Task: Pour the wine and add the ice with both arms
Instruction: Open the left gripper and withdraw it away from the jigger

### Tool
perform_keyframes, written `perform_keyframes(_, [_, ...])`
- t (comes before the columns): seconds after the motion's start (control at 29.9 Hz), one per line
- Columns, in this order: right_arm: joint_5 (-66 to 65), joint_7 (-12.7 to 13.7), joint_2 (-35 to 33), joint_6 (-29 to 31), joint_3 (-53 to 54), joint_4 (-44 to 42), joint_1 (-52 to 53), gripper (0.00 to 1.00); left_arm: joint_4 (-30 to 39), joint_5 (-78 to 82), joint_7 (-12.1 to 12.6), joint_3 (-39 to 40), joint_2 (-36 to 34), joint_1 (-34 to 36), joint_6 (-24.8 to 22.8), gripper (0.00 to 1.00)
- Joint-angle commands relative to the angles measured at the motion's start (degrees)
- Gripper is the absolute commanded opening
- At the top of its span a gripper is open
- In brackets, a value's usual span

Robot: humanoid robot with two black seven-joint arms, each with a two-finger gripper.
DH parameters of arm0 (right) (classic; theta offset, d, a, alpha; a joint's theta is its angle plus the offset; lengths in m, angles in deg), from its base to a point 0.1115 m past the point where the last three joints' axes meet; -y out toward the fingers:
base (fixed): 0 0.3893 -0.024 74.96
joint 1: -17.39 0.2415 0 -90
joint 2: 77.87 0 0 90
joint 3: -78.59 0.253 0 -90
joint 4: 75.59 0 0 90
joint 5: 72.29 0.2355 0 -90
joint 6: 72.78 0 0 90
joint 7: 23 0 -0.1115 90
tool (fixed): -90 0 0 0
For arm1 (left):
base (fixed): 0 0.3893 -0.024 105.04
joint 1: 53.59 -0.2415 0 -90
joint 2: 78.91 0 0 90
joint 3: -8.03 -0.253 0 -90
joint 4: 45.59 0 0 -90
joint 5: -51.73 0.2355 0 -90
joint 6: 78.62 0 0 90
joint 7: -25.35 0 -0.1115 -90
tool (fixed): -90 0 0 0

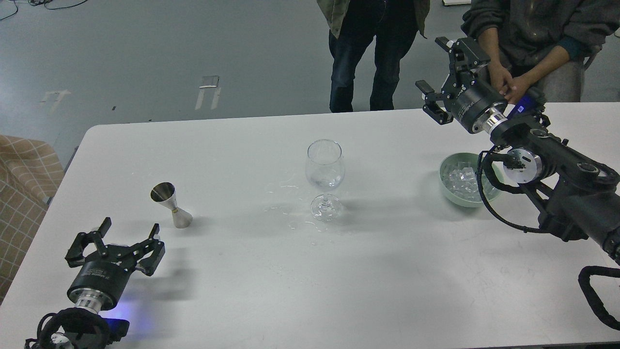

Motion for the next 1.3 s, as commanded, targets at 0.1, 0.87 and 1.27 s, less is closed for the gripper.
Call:
perform_keyframes(0.1, [0.08, 0.00, -0.08, 0.00, 0.09, 0.60, 0.32, 1.00, -2.55, 0.60, -0.76, 1.34, -12.10, 0.66, -8.22, 0.98])
perform_keyframes(0.87, [0.08, -0.09, -5.96, 0.09, 0.18, 7.72, 0.59, 1.00, -13.17, 22.66, -2.43, -6.11, -26.54, 35.44, -15.52, 0.98])
perform_keyframes(1.27, [0.00, -0.18, -6.49, 0.09, 0.09, 7.90, 1.64, 1.00, -15.56, 24.78, -1.64, -17.11, -24.52, 44.60, -12.62, 0.98])
